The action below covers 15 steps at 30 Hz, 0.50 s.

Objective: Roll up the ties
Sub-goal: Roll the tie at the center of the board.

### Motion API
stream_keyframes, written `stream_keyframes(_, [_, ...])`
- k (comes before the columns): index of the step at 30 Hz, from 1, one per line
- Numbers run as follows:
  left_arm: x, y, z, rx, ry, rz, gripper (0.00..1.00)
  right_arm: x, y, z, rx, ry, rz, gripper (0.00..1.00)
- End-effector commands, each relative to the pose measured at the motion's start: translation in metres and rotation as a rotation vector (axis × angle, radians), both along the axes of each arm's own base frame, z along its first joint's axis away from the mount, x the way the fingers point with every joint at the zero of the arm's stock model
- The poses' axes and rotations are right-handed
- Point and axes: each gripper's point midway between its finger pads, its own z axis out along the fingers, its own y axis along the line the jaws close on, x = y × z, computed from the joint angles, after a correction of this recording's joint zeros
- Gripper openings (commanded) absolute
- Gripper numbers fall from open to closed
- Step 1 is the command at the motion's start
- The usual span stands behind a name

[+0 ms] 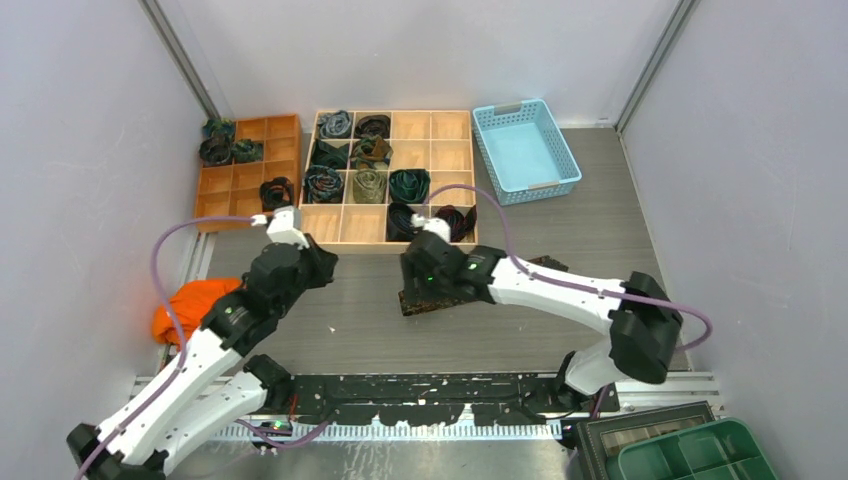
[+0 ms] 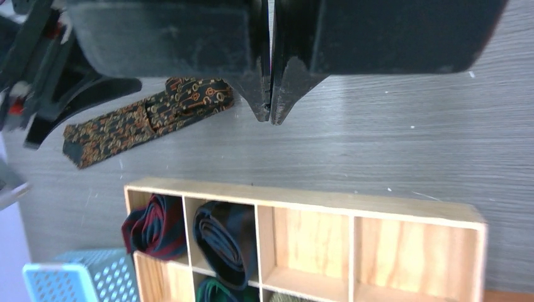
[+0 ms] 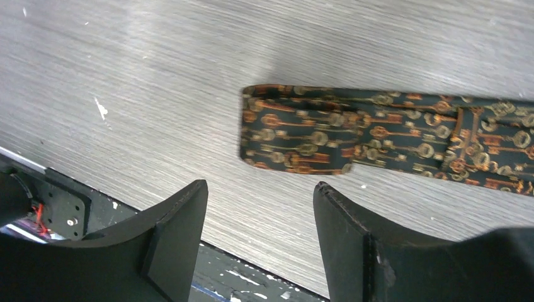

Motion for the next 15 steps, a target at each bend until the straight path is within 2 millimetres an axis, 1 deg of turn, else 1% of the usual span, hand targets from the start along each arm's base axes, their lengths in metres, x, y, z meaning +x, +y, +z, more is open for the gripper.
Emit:
stream_keyframes(1, [-0.011, 0.033, 0.040, 0.006, -0.090, 0.098, 0.00, 0.004, 0.006, 0.007, -0.229, -0.136, 0.007, 0.70])
stream_keyframes(3, [-0.018, 0.038, 0.045, 0.004, -0.100, 0.099, 0.00, 0.005, 0.014, 0.000, -0.295, -0.150, 0.023, 0.73])
stream_keyframes(5, [-0.023, 0.044, 0.048, 0.007, -0.105, 0.106, 0.00, 0.007, 0.021, -0.008, -0.347, -0.145, 0.033, 0.73])
stream_keyframes(10, [-0.031, 0.056, 0.051, 0.022, -0.123, 0.128, 0.00, 0.012, 0.035, -0.029, -0.411, -0.125, 0.041, 0.74])
stream_keyframes(12, [-0.033, 0.059, 0.050, 0.028, -0.126, 0.134, 0.00, 0.012, 0.037, -0.039, -0.434, -0.106, 0.037, 0.74])
stream_keyframes(15, [-0.034, 0.060, 0.049, 0.034, -0.128, 0.134, 0.00, 0.015, 0.036, -0.051, -0.475, -0.096, 0.029, 0.74])
